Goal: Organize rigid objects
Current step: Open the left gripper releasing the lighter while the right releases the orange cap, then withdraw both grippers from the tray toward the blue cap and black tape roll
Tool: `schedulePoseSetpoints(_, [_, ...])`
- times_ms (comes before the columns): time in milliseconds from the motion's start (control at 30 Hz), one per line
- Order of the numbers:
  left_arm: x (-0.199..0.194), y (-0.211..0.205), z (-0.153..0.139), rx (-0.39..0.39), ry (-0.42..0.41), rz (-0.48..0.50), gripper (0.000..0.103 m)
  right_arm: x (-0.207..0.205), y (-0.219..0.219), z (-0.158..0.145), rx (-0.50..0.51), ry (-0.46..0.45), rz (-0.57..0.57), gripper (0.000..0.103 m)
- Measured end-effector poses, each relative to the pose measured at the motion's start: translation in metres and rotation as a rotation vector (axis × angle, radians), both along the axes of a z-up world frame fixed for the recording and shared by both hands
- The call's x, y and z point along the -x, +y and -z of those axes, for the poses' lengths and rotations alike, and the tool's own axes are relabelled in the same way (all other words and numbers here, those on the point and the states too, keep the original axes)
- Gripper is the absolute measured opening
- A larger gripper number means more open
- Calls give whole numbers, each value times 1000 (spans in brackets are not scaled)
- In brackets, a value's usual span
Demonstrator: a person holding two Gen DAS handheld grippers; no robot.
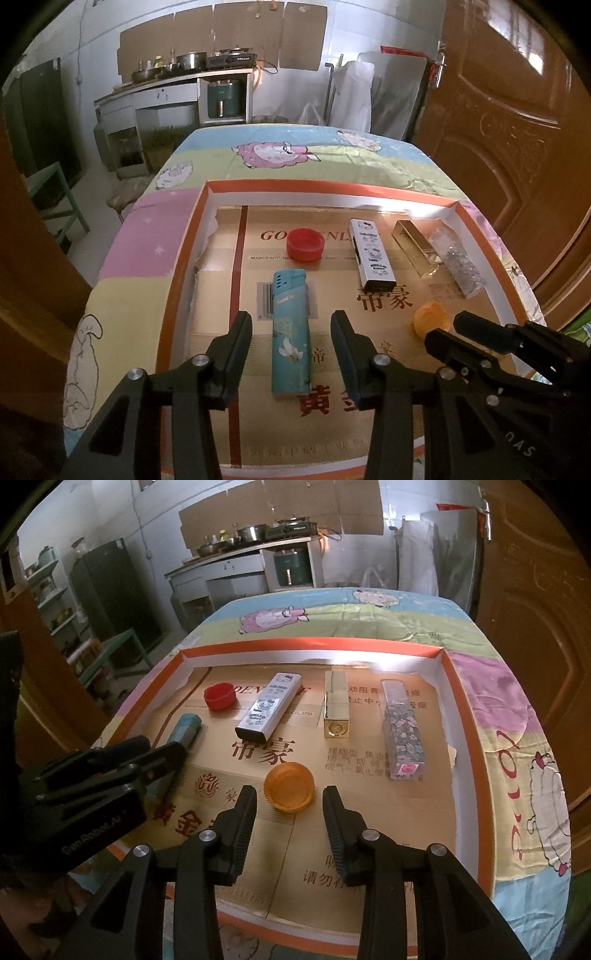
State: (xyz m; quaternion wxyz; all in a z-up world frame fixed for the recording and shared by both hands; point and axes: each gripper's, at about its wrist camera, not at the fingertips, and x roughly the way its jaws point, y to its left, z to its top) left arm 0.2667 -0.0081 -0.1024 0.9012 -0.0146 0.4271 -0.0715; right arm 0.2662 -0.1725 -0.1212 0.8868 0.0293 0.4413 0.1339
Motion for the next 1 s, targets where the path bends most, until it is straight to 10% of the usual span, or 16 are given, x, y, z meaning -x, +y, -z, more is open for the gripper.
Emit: schedulePoseSetpoints(1000, [53, 7, -32, -12, -67, -19, 44, 53, -1, -29, -4, -43, 10, 38])
